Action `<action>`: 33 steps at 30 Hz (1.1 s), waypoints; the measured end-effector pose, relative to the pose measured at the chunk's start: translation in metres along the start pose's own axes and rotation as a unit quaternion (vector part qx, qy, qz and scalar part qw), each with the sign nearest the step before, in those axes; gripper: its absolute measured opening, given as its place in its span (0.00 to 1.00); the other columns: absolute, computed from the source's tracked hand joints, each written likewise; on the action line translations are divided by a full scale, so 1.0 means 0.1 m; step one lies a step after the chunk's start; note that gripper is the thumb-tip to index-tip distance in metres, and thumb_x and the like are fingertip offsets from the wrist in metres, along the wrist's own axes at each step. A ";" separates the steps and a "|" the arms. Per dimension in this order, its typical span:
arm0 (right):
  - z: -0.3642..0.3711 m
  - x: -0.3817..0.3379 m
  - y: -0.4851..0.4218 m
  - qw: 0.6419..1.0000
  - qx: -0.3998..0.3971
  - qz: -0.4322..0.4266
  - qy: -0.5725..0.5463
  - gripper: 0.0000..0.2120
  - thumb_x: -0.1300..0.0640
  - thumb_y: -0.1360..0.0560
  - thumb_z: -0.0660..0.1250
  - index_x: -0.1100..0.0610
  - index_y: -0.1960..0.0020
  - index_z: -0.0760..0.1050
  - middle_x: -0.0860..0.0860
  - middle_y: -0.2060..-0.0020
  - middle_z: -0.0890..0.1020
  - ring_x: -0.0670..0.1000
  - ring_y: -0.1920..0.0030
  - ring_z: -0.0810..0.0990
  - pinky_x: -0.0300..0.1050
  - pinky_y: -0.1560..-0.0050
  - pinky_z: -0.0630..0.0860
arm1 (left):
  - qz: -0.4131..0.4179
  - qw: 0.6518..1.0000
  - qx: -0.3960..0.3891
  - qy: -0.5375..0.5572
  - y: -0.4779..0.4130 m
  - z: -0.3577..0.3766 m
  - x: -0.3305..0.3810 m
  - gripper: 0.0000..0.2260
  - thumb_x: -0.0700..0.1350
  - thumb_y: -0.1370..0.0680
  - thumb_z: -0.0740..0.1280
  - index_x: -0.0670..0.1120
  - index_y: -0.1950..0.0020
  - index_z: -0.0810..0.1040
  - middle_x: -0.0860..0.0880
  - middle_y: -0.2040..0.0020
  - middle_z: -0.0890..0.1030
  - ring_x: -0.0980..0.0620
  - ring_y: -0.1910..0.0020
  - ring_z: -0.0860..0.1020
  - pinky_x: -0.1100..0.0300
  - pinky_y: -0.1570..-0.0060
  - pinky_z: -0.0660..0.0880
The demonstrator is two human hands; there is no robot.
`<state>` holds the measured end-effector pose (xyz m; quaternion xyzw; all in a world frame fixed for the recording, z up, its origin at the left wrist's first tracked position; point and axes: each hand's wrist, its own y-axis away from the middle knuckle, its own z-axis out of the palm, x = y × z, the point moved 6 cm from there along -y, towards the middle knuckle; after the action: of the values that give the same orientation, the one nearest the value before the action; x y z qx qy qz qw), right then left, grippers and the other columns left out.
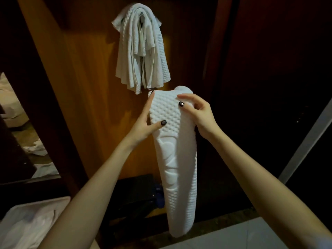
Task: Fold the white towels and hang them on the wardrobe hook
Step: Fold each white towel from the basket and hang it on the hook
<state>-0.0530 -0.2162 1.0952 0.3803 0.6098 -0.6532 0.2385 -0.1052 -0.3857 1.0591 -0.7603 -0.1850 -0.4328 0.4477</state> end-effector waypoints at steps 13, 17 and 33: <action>-0.34 0.16 0.14 0.990 0.072 0.065 0.101 0.11 0.61 0.23 0.68 0.53 0.41 0.78 0.49 0.41 0.79 0.44 0.41 0.77 0.46 0.39 0.75 | 0.008 0.997 0.062 -0.042 0.37 0.59 -0.50 0.26 0.31 0.22 0.62 0.59 0.33 0.68 0.64 0.37 0.73 0.61 0.46 0.76 0.73 0.46 0.69; -0.38 0.15 0.22 0.990 -0.004 0.127 0.068 0.22 0.58 0.24 0.70 0.40 0.35 0.73 0.53 0.38 0.78 0.52 0.41 0.79 0.47 0.43 0.78 | 0.015 0.998 0.064 -0.009 0.21 0.39 -0.35 0.22 0.31 0.23 0.64 0.55 0.37 0.73 0.64 0.37 0.74 0.65 0.36 0.72 0.70 0.38 0.68; 0.07 0.11 0.23 0.992 0.042 0.112 0.038 0.20 0.66 0.27 0.70 0.46 0.41 0.78 0.52 0.41 0.80 0.54 0.41 0.80 0.55 0.42 0.79 | -0.030 0.999 -0.026 -0.002 0.12 -0.06 -0.26 0.24 0.50 0.26 0.71 0.69 0.34 0.69 0.73 0.33 0.68 0.68 0.33 0.66 0.75 0.38 0.64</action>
<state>-0.0438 -0.2245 1.0721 0.4799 0.5443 -0.6325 0.2709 -0.1144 -0.3940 1.0329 -0.7663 -0.1974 -0.4497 0.4142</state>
